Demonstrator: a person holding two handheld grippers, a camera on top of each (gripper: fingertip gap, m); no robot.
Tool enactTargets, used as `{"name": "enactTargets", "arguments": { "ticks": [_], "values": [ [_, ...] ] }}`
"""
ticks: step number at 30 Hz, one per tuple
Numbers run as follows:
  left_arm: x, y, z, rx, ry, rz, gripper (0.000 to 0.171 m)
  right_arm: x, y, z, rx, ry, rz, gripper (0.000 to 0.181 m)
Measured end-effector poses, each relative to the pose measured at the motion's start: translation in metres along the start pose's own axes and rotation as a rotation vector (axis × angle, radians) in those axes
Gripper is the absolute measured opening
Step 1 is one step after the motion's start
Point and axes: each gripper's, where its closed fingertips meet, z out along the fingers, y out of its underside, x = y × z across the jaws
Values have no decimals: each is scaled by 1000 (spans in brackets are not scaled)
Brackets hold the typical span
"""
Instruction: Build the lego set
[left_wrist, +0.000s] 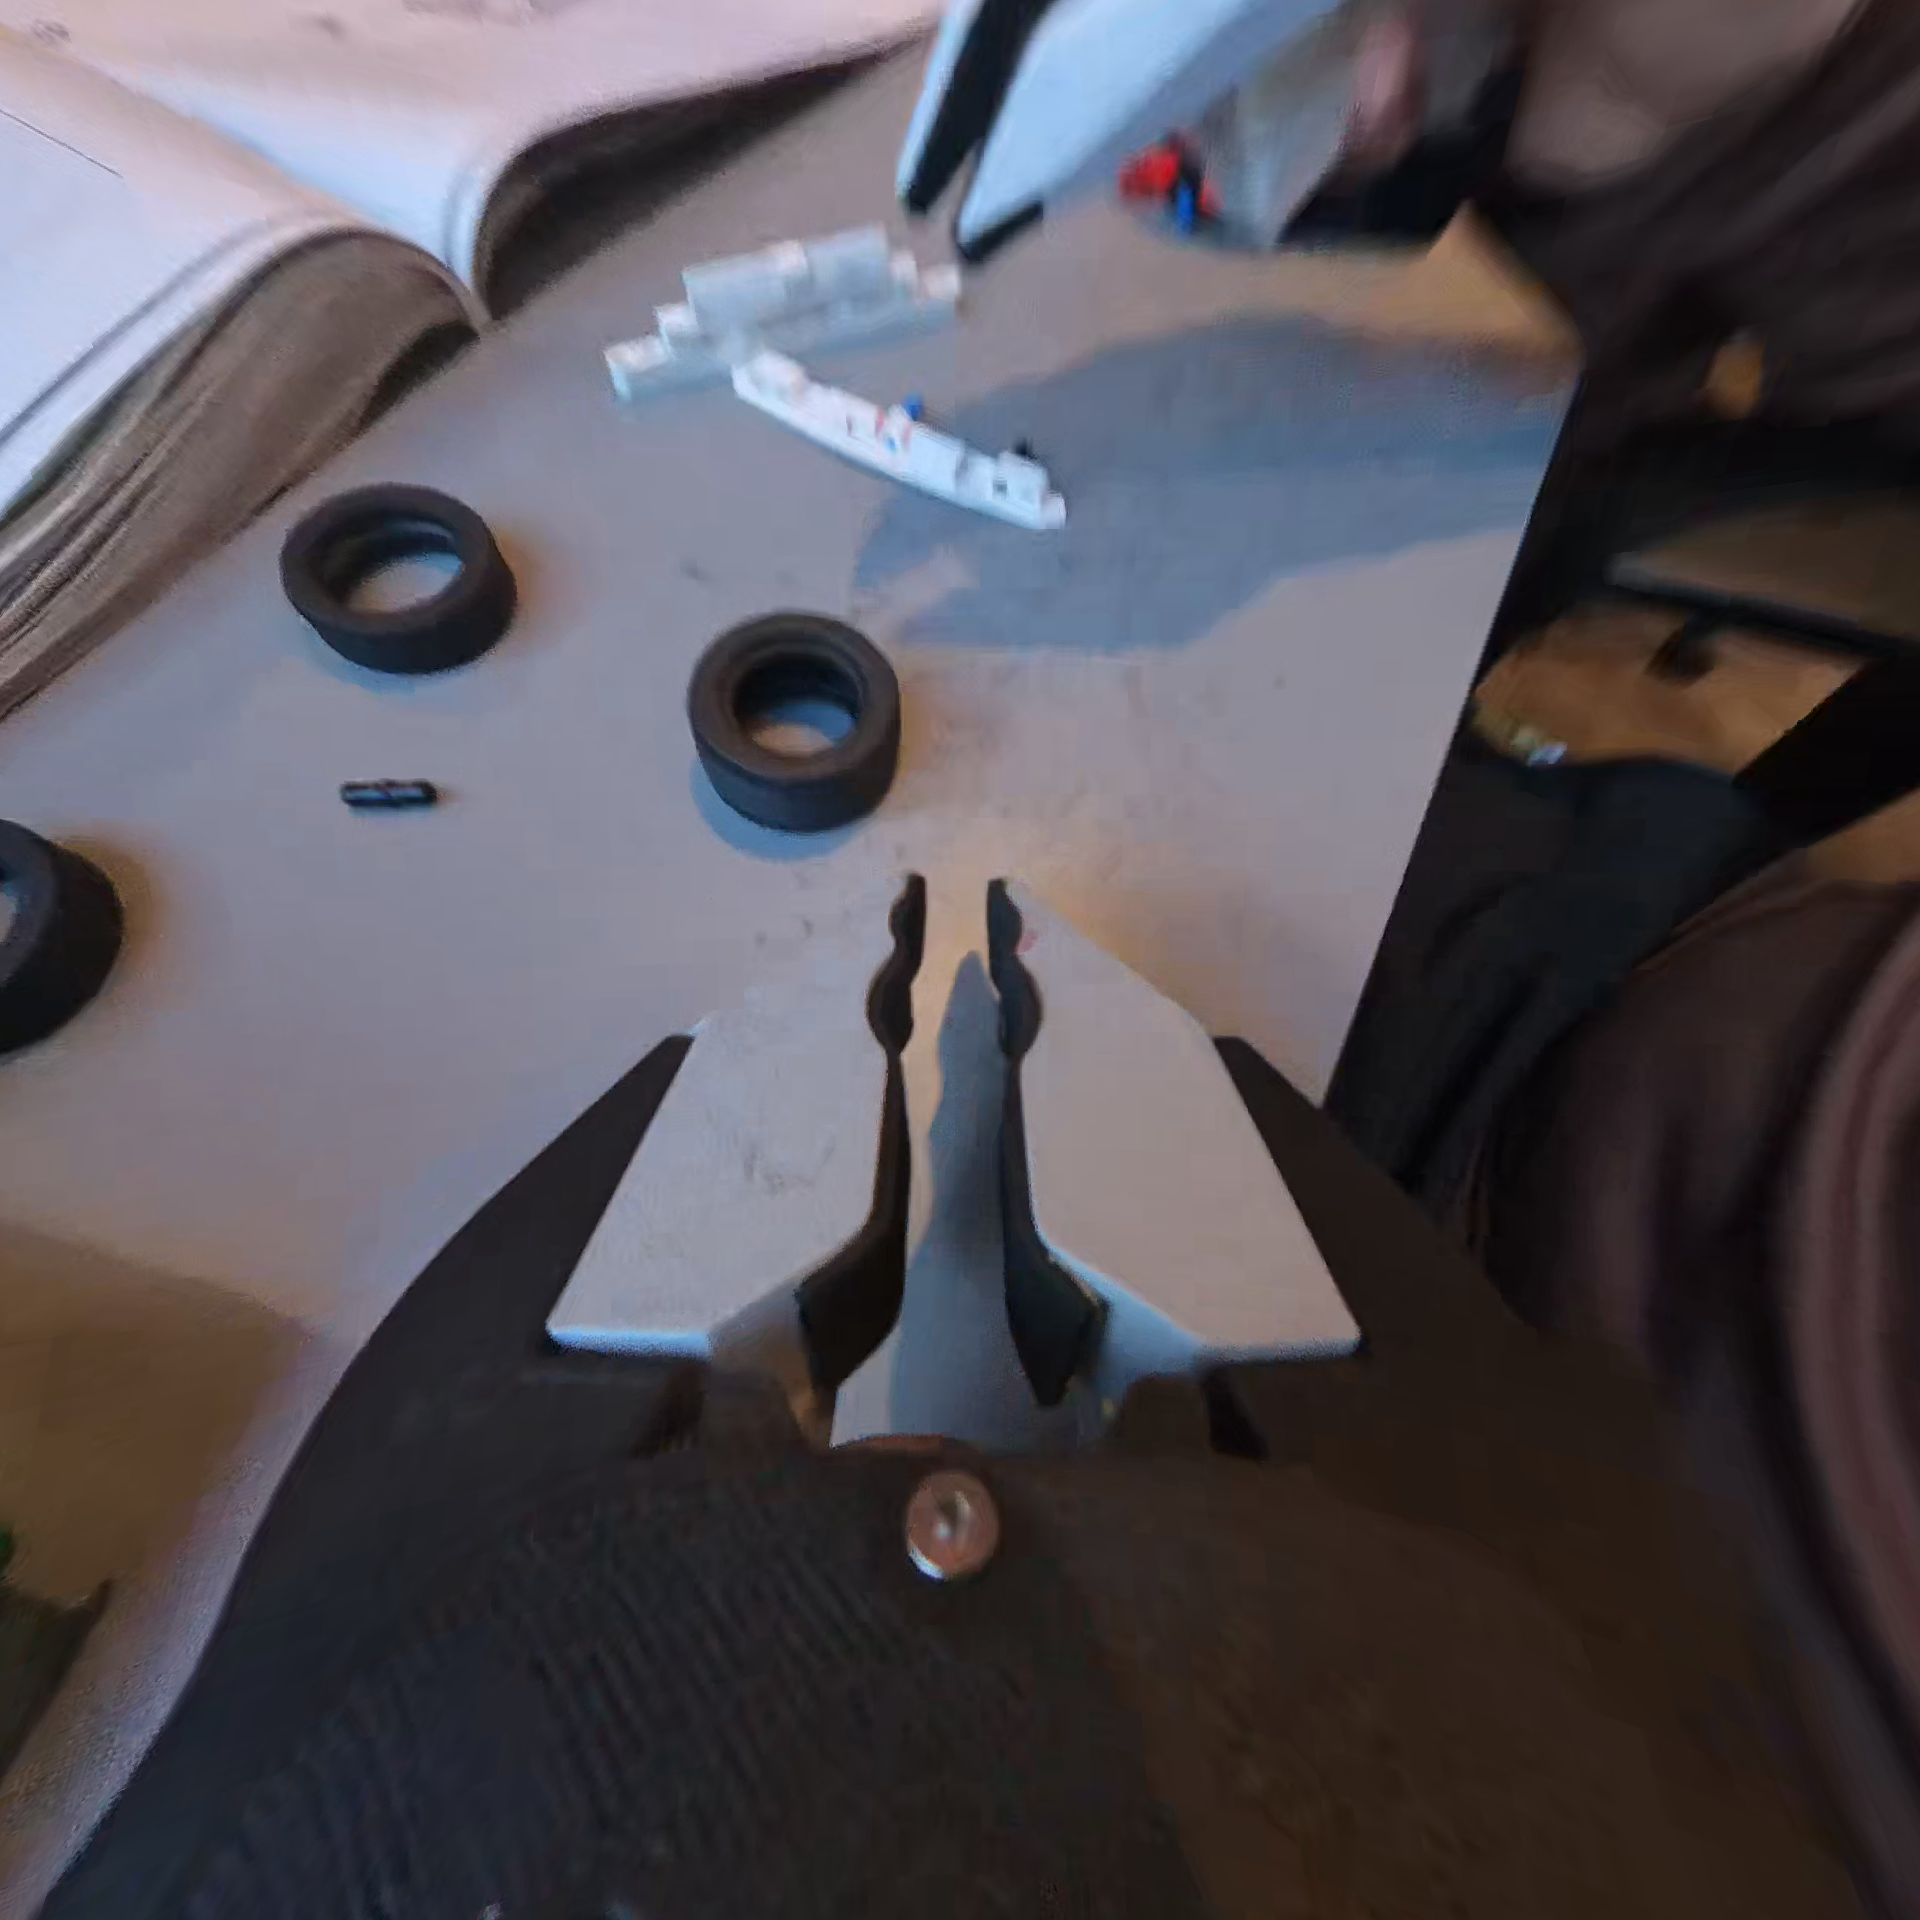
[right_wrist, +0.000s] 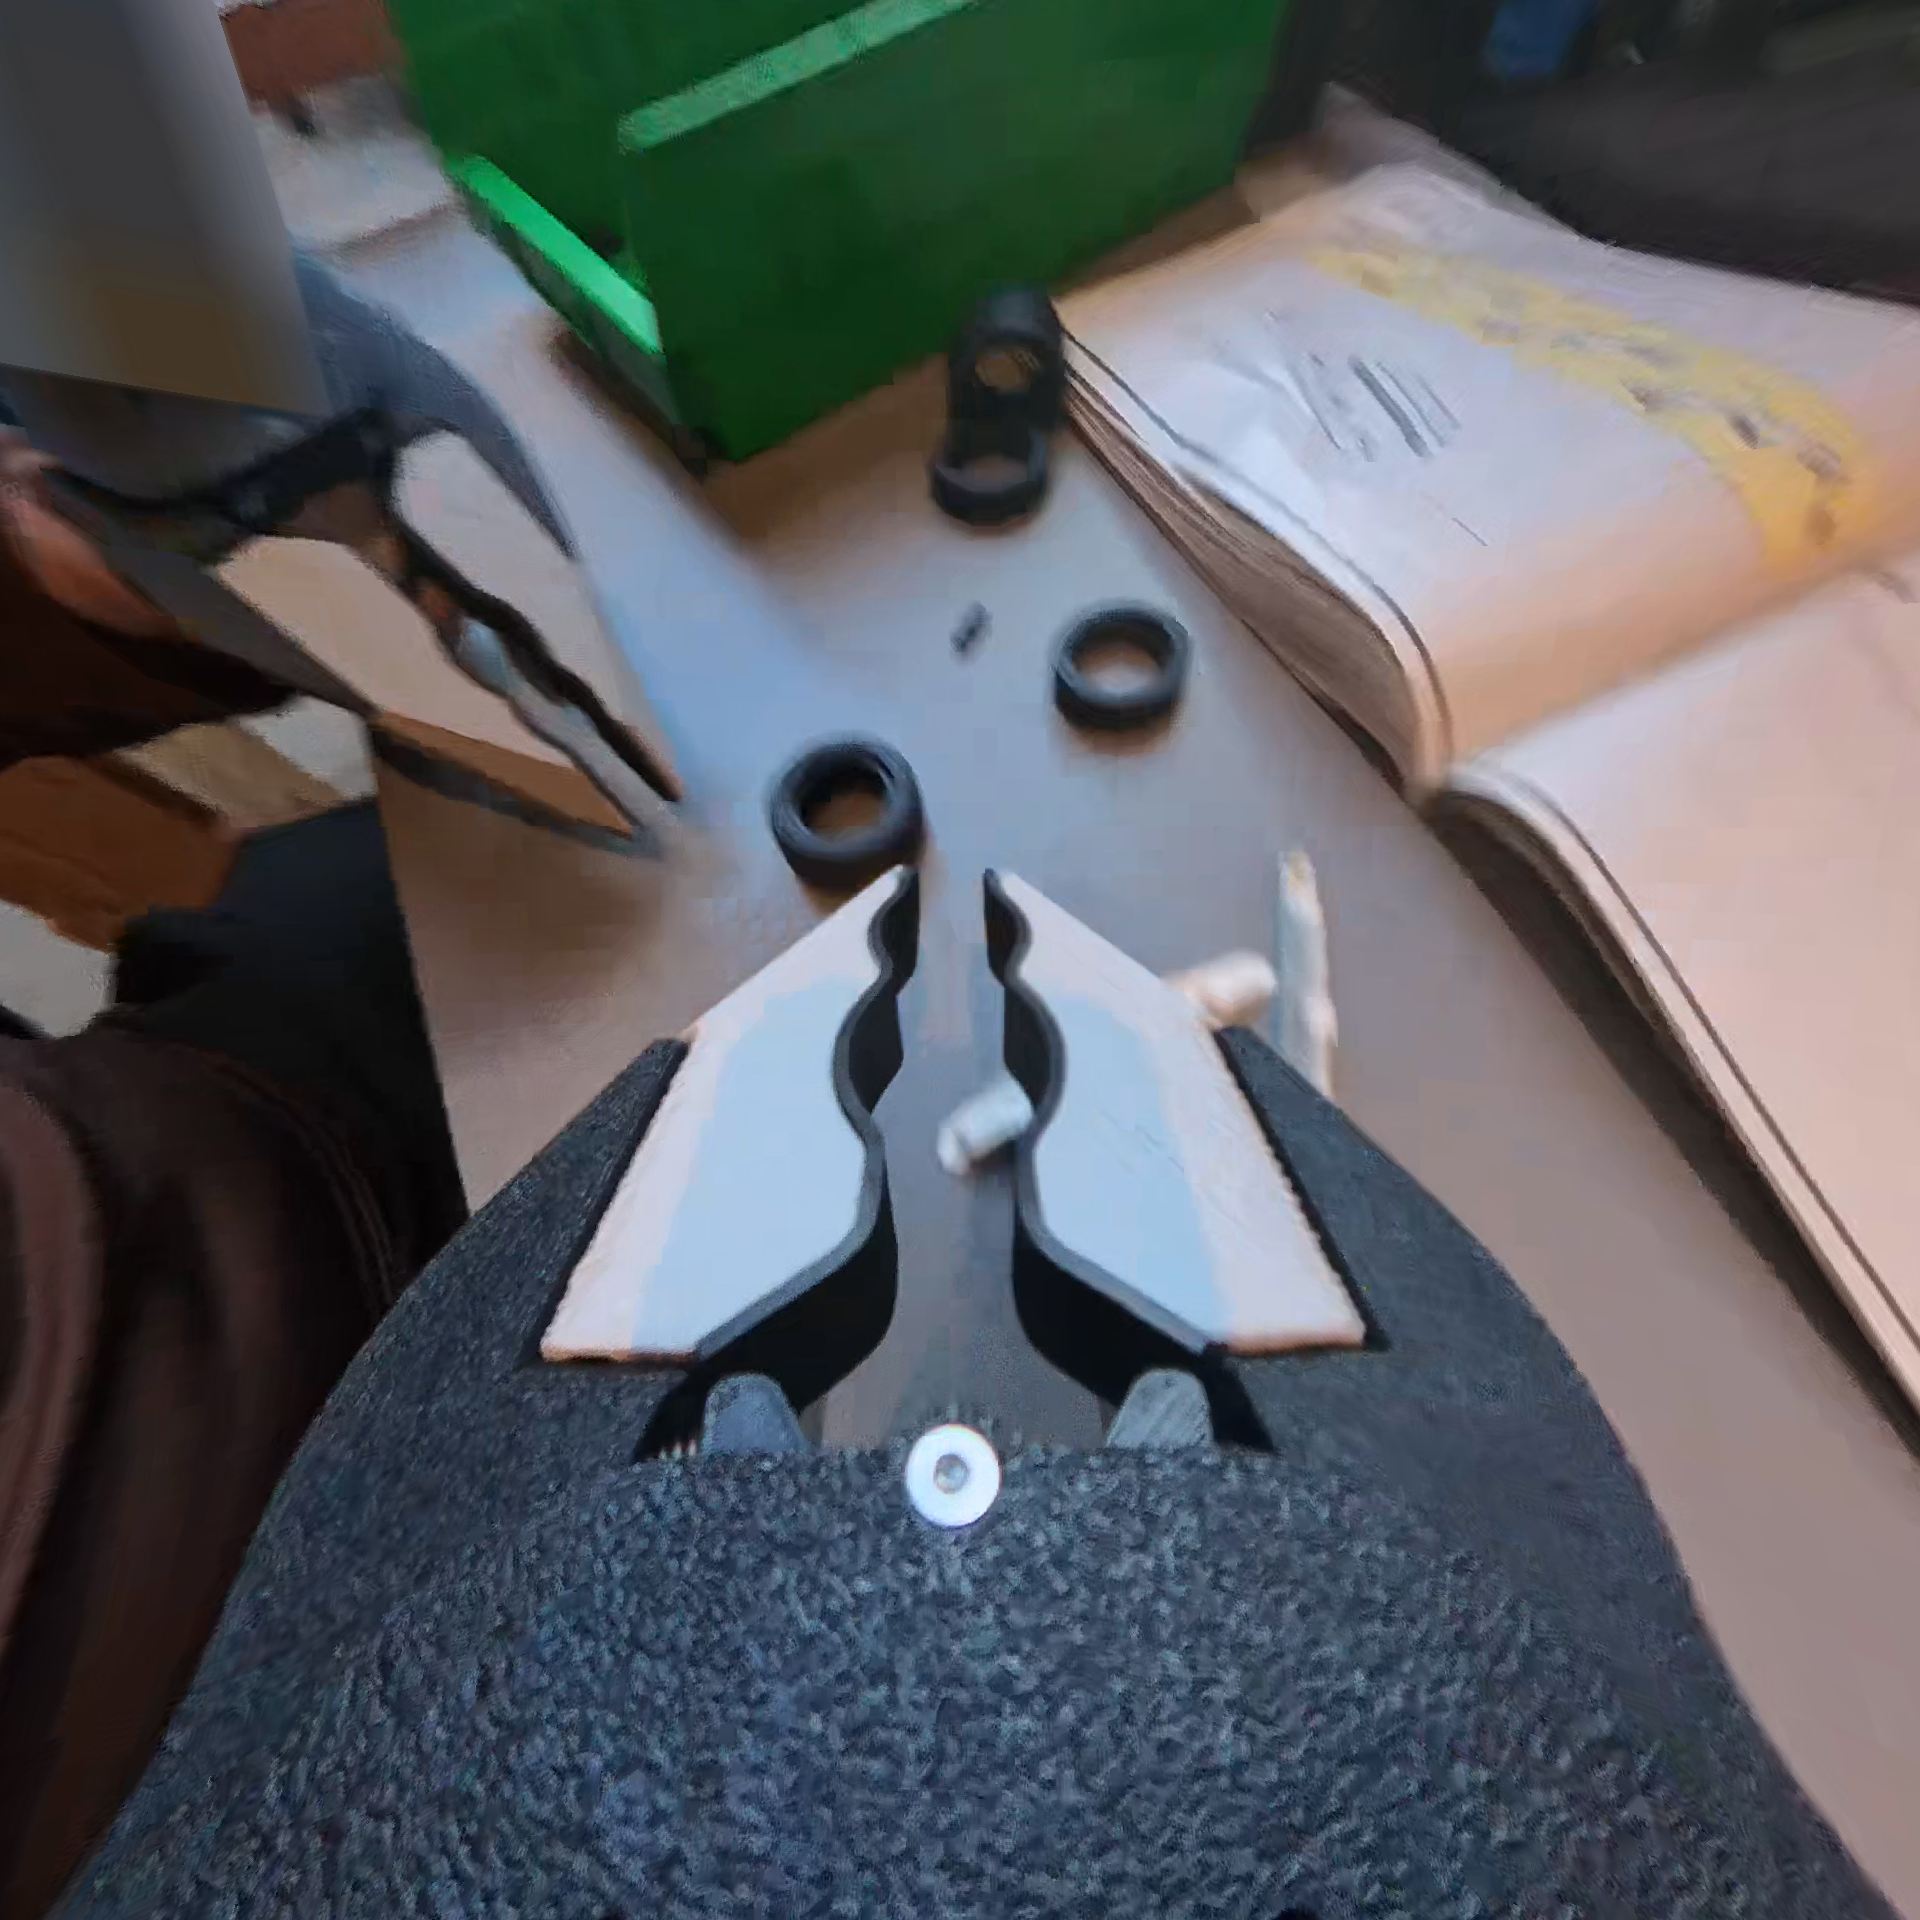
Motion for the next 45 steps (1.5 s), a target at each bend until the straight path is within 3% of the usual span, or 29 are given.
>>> {"name": "enactTargets", "arguments": {
  "ticks": [4,9,11,13,16,19,22,25,30,32,33,36,38,41,43,45],
  "values": [
    [8,7,4,-55,-115,219,20,12,49,-22,-147,164,133,25],
    [23,5,22,-92,-133,317,21,11,75,-3,-274,252,82,45],
    [25,4,23,-91,-151,339,20,6,78,9,-306,212,76,41],
    [26,4,23,-93,-163,334,18,-1,78,12,-315,173,47,22],
    [31,4,24,-93,-131,275,9,-8,80,8,-320,178,-39,22],
    [35,-1,26,-74,-105,213,14,-17,80,2,-296,187,-132,22],
    [40,-10,26,-24,-79,150,18,-41,59,-11,-163,149,-262,16],
    [57,-30,19,79,67,19,27,-69,39,-25,-38,99,-386,16],
    [78,-64,2,234,414,-255,31,-98,29,-29,21,58,-538,17],
    [89,-72,-8,262,555,-298,19,-109,24,-30,36,54,-612,17],
    [91,-73,-11,278,580,-297,9,-113,23,-30,34,59,-640,16],
    [93,-72,-16,313,579,-275,5,-119,21,-29,31,76,-671,15],
    [87,-78,-22,391,554,-290,5,-115,14,-30,75,94,-599,17],
    [69,-98,-45,656,456,-273,5,-98,-7,-39,231,113,-293,19],
    [59,-103,-53,754,332,-196,5,-96,-15,-42,307,9,-88,27],
    [57,-108,-58,802,260,-134,4,-105,-26,-42,387,-166,83,23]
  ]
}}
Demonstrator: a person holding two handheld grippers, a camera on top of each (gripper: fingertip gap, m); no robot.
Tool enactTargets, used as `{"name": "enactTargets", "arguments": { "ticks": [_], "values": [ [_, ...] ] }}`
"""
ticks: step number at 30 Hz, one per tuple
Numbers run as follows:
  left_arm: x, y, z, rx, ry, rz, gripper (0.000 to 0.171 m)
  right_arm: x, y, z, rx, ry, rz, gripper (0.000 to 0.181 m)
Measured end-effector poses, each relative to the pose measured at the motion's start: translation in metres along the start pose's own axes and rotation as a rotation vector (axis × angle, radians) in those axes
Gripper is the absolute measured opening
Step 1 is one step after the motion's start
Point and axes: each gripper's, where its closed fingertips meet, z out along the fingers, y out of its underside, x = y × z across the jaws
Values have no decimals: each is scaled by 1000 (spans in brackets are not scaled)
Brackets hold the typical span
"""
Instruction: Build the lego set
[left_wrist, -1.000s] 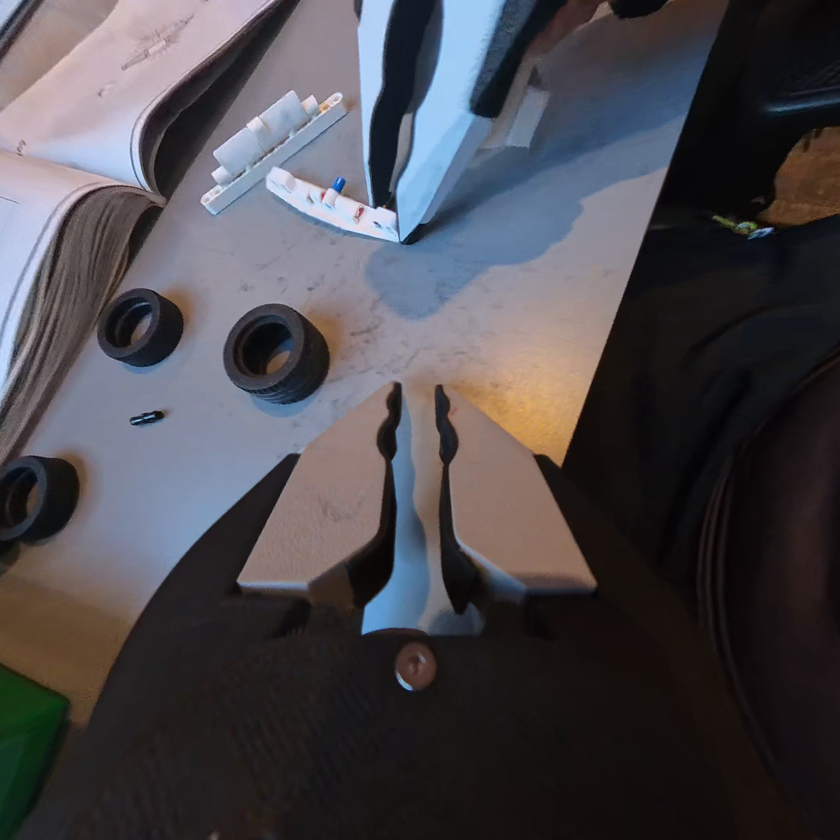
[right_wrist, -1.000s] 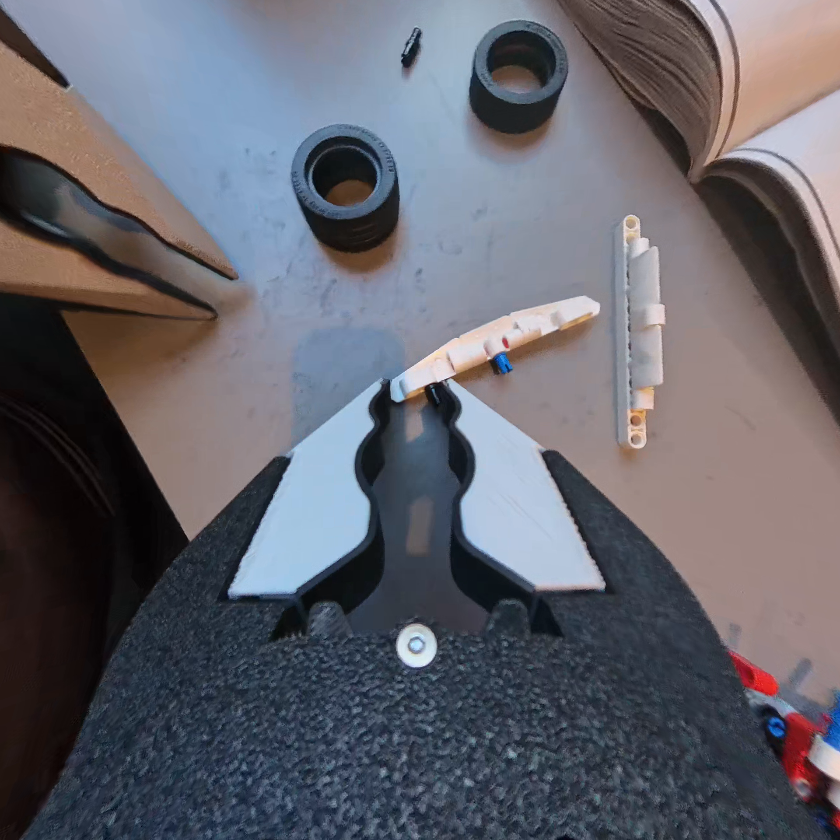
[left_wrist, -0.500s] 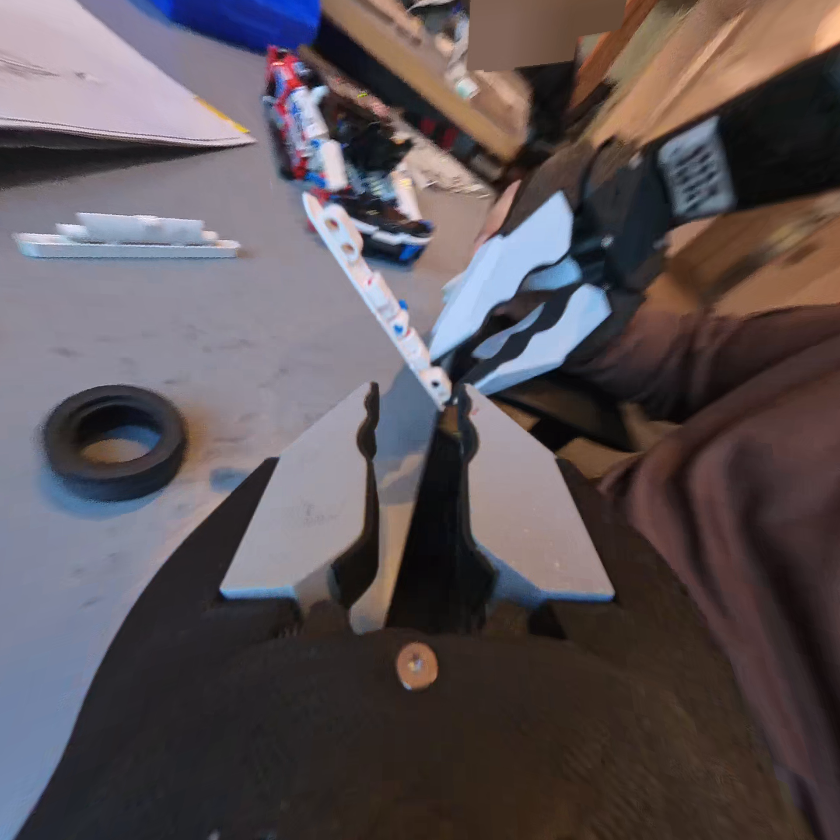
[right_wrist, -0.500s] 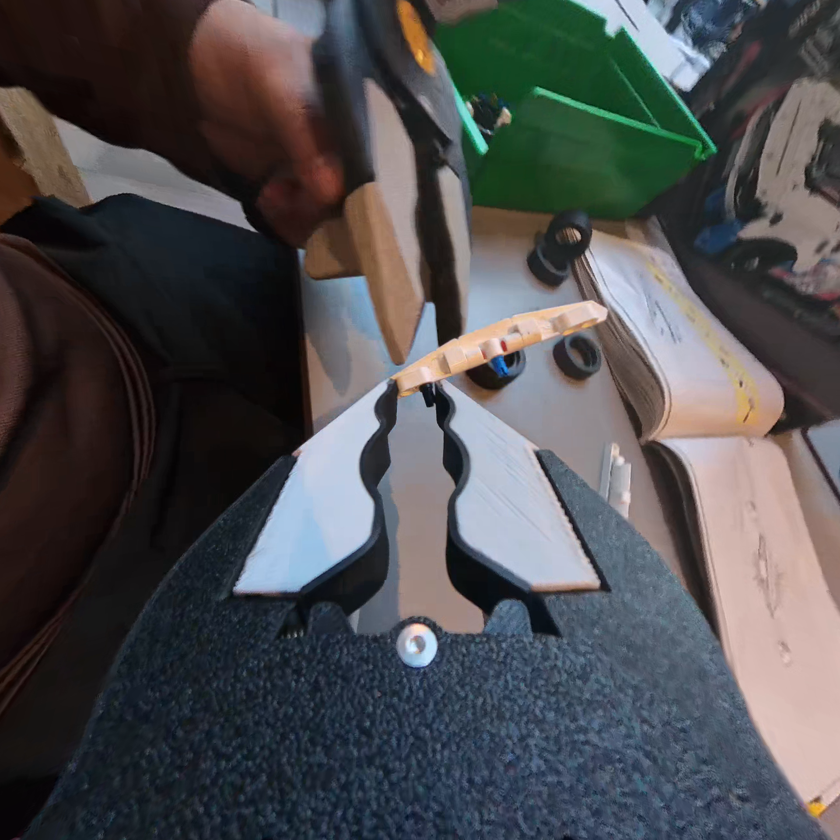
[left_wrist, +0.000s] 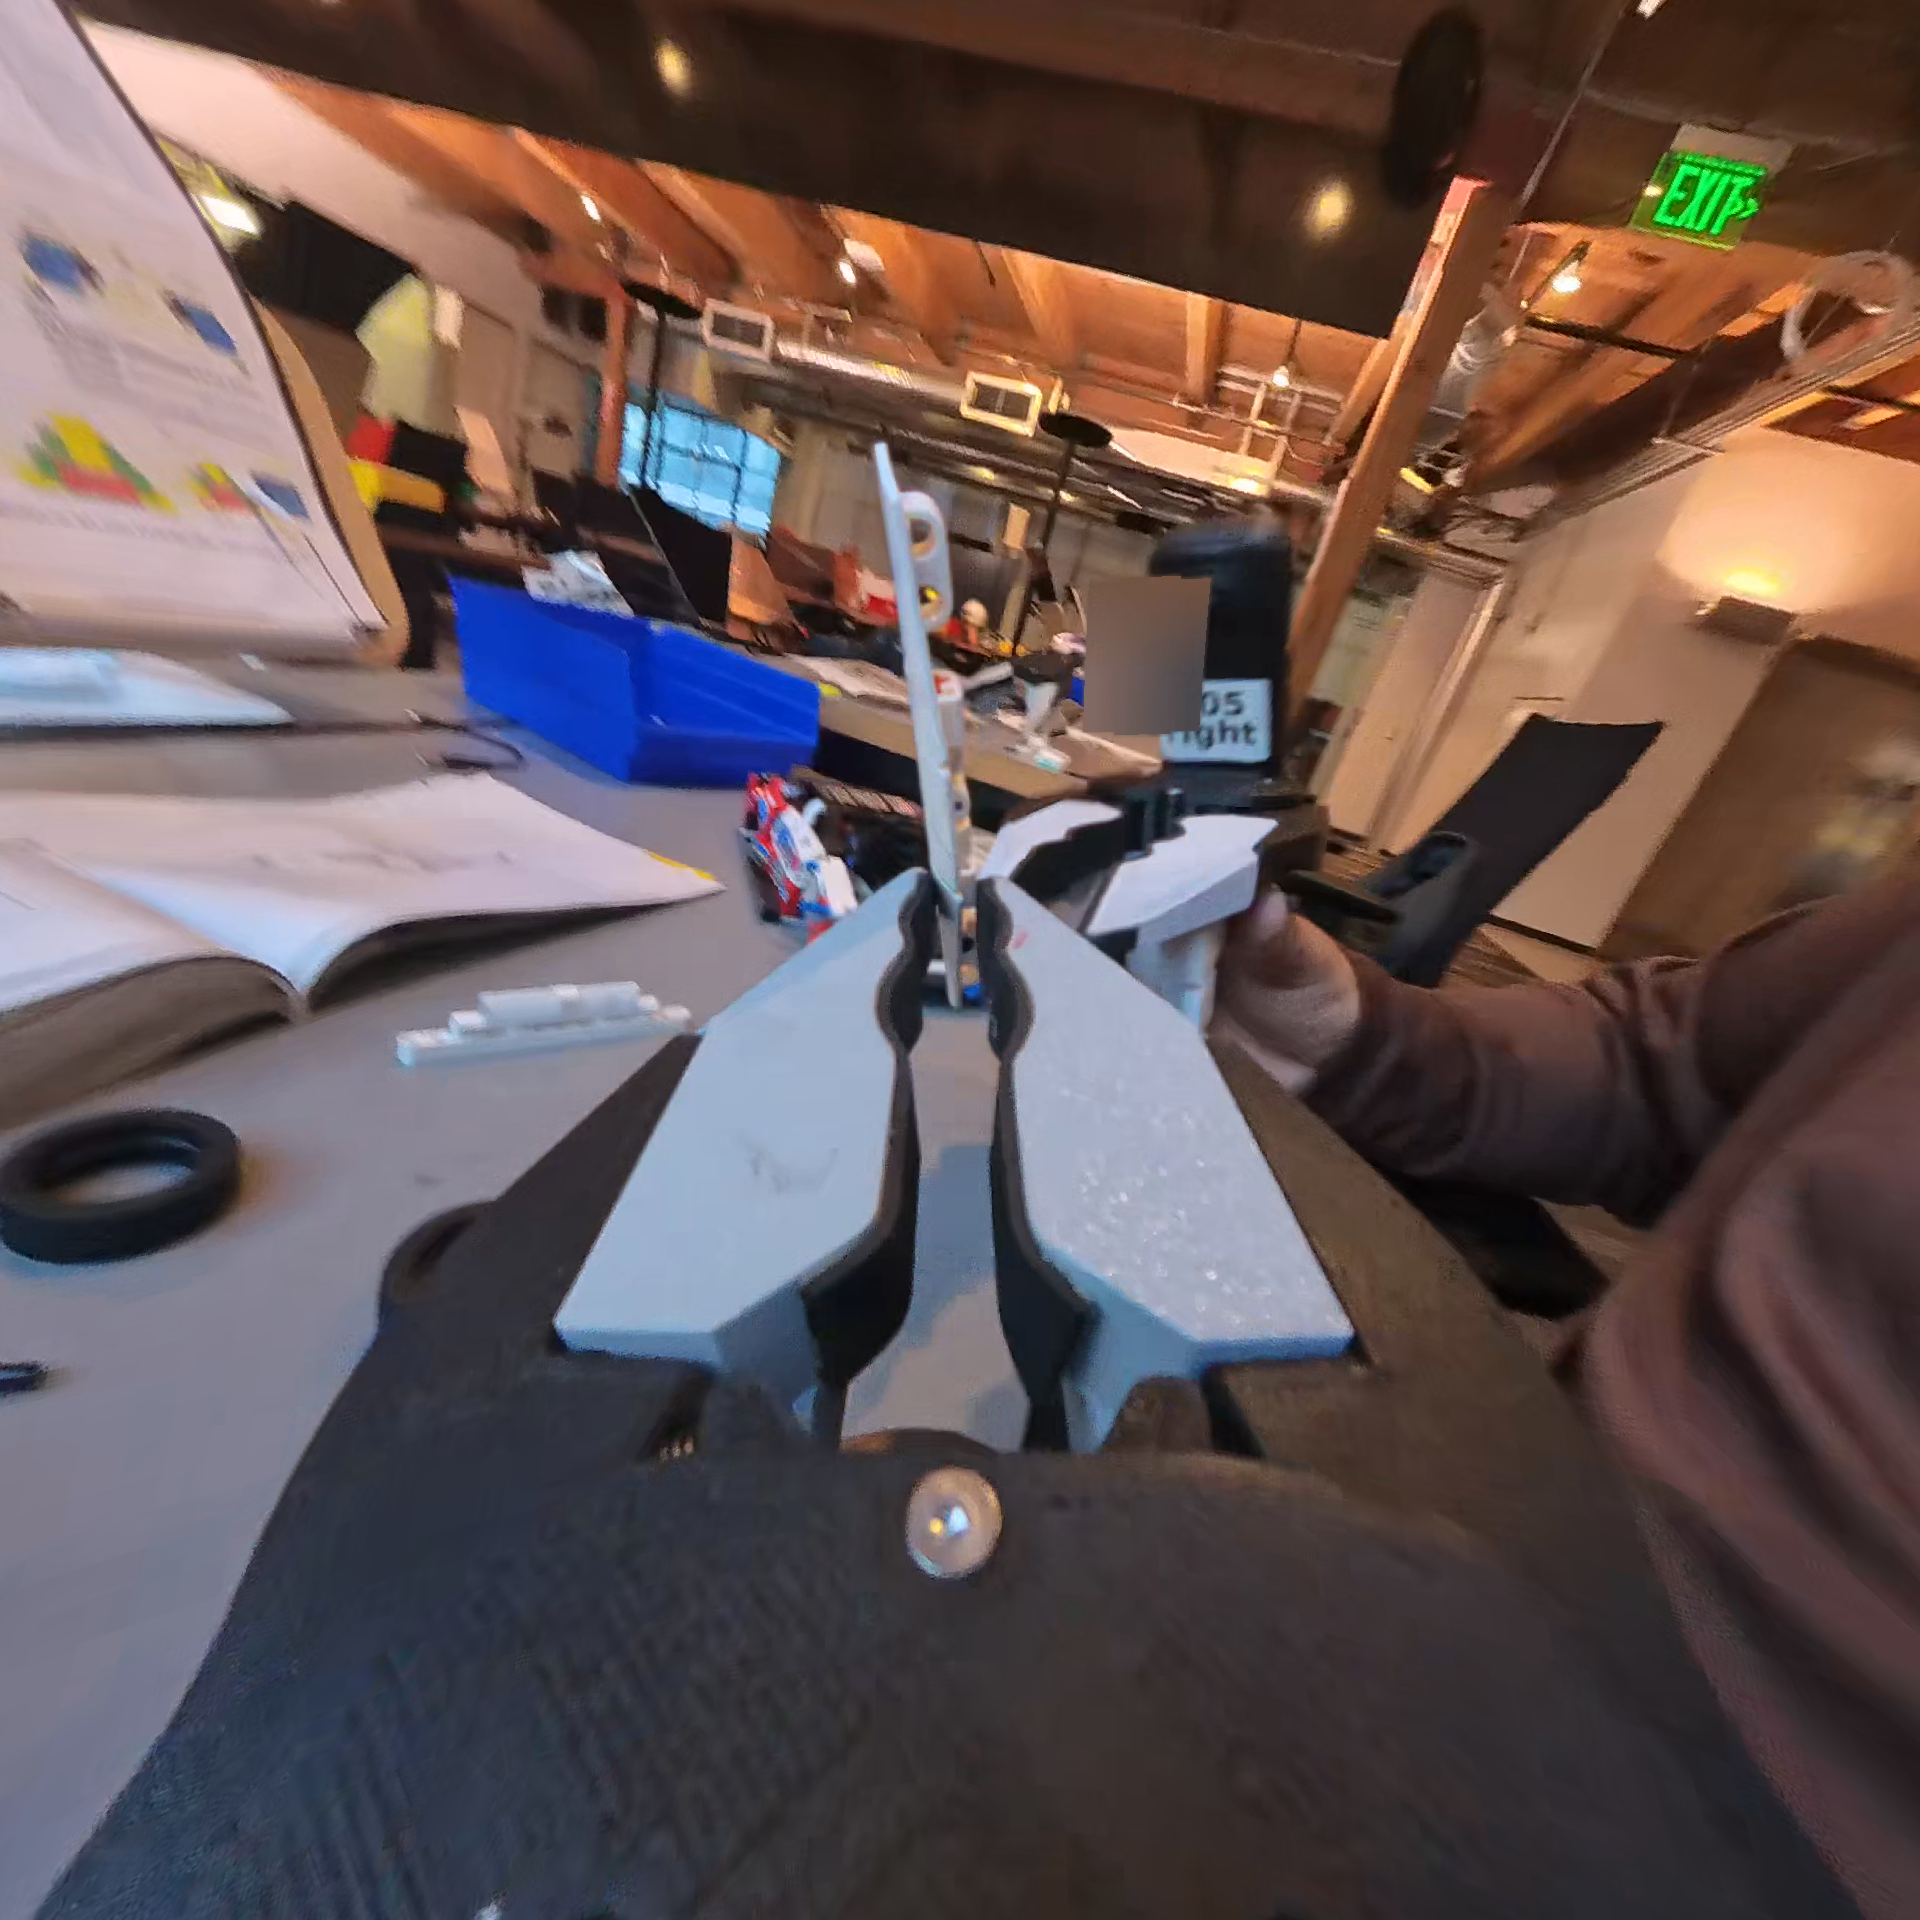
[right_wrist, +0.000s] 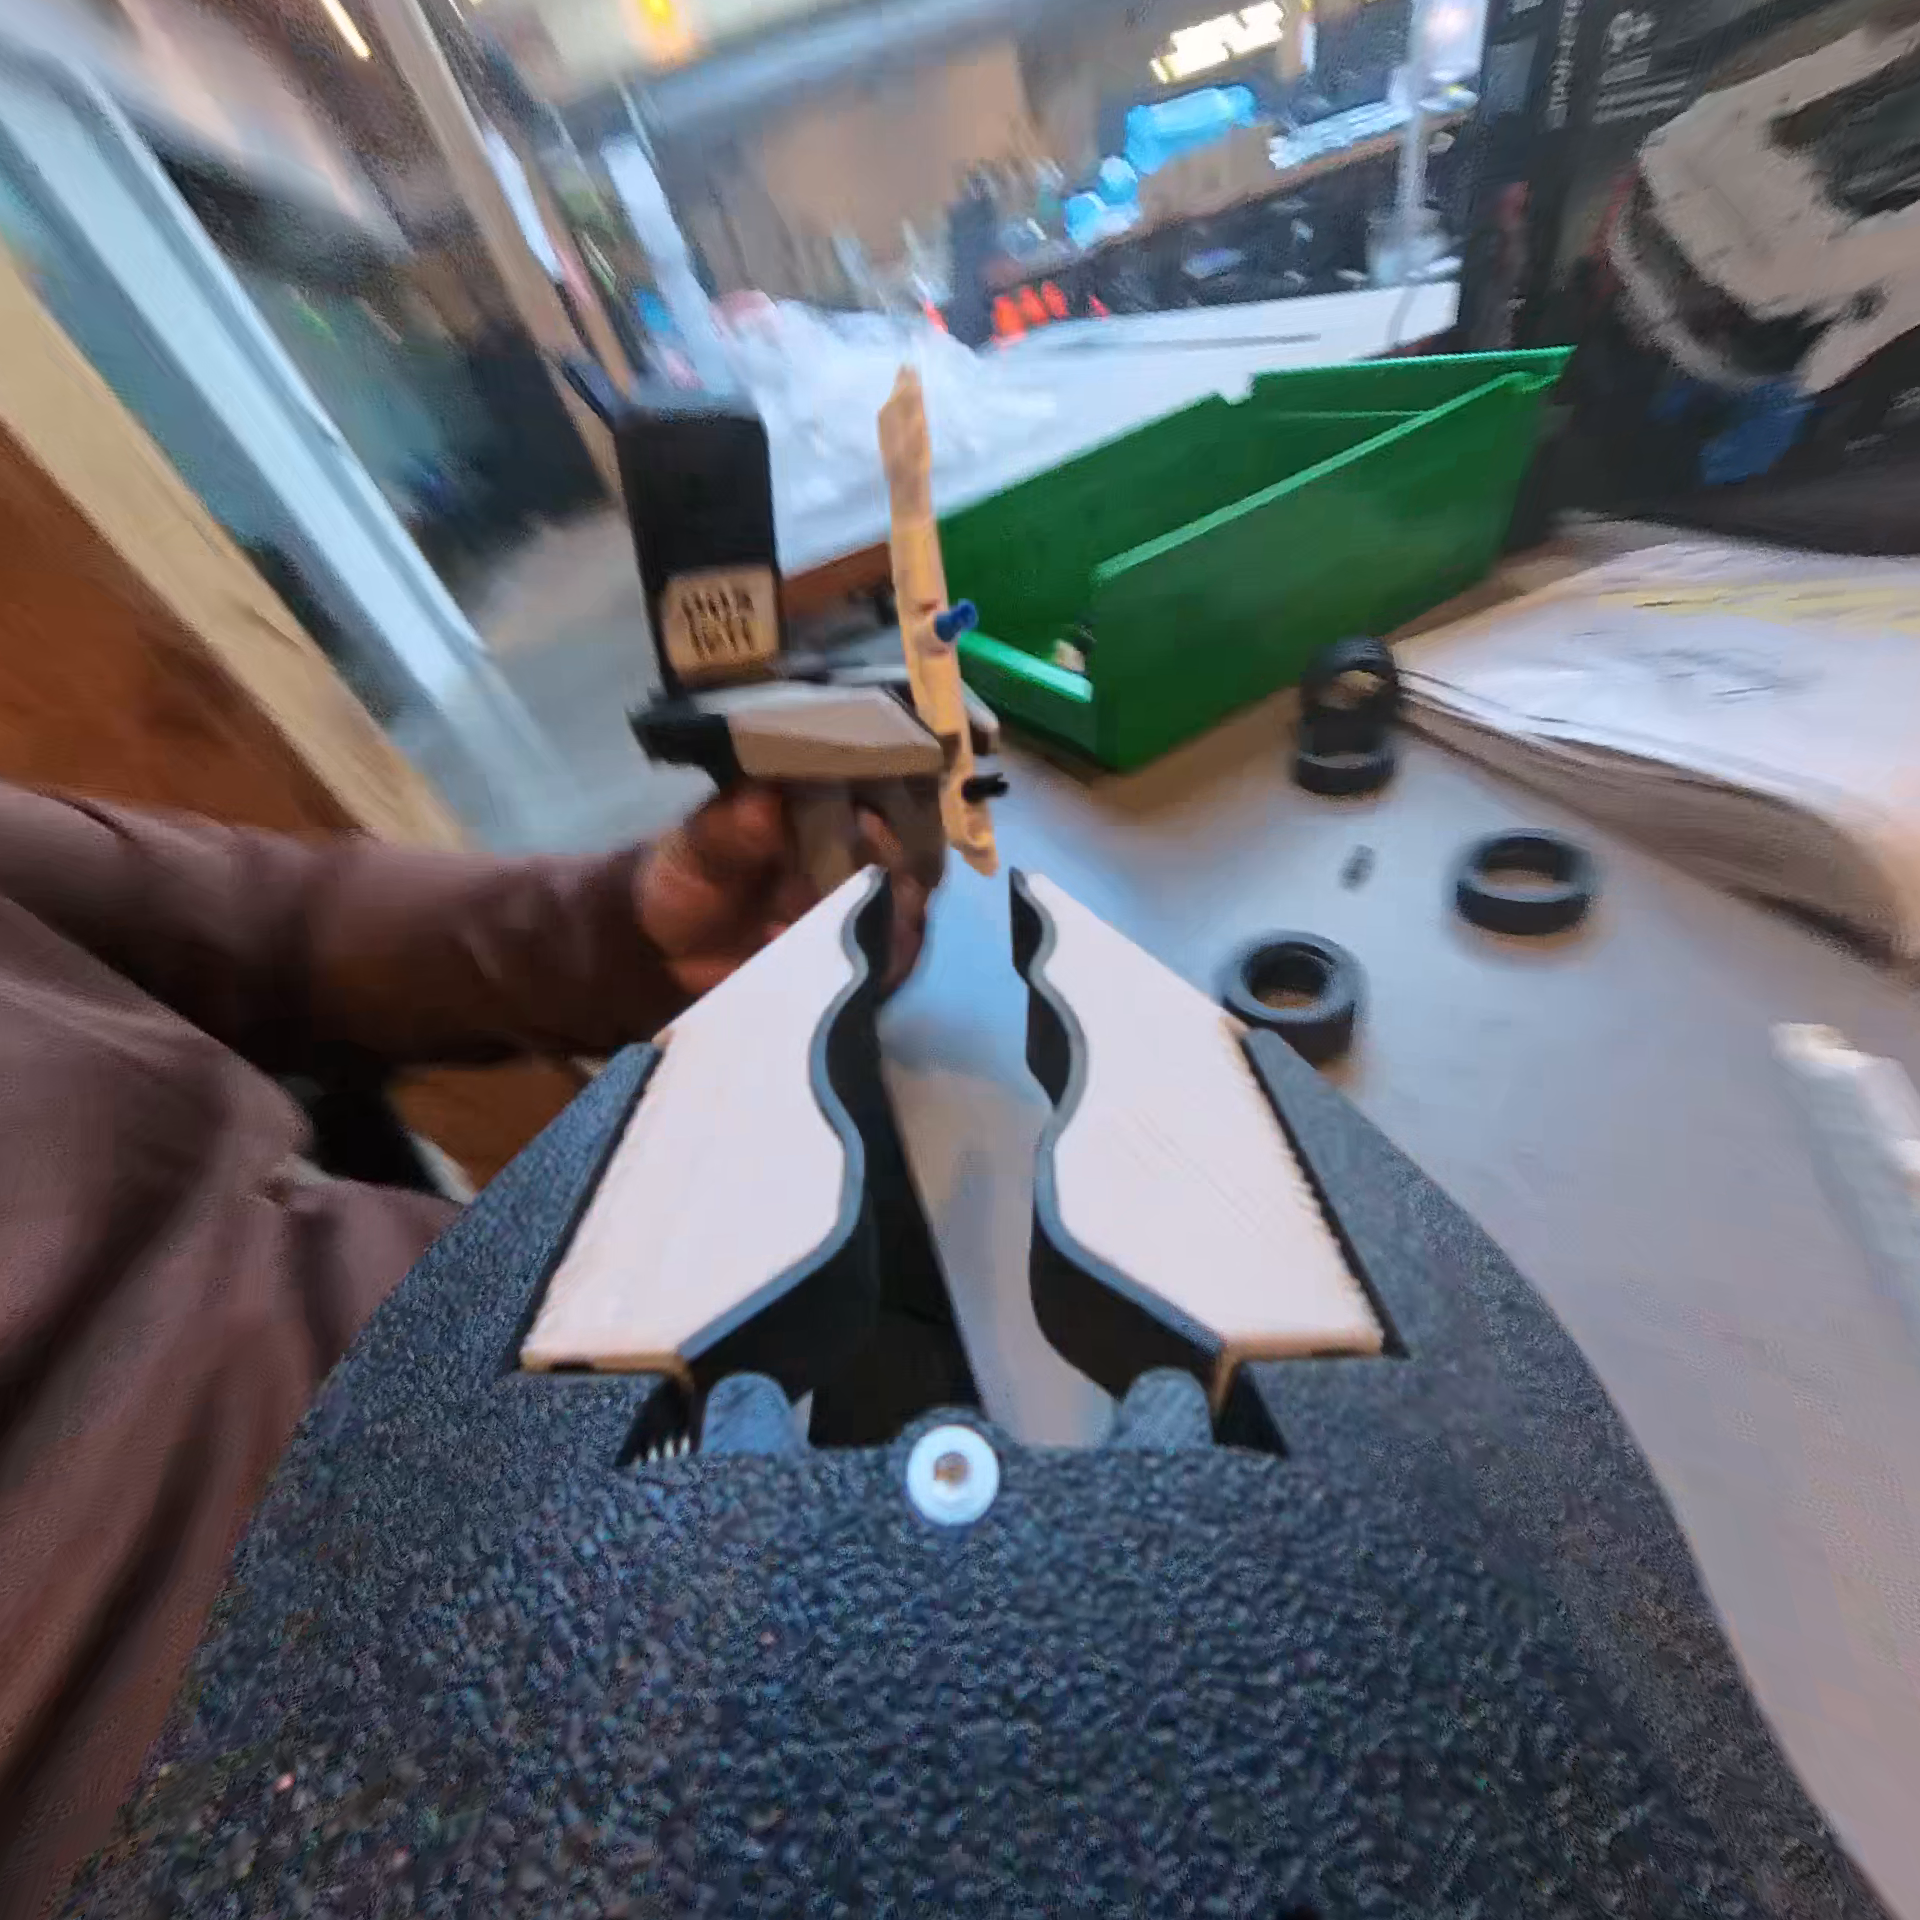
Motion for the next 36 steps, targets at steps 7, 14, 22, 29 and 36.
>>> {"name": "enactTargets", "arguments": {
  "ticks": [7,14,22,29,36],
  "values": [
    [6,-19,0,159,-30,76,4,6,-28,16,203,-144,313,7],
    [-5,-20,-4,218,-75,32,4,9,-31,25,278,-244,444,0],
    [-12,-15,-4,228,-97,-23,4,9,-31,30,297,-288,486,8],
    [-24,-4,-6,181,-125,-81,8,20,-22,36,262,-188,405,4],
    [-50,0,-11,188,-174,-309,4,36,-19,51,217,-132,387,4]
  ]
}}
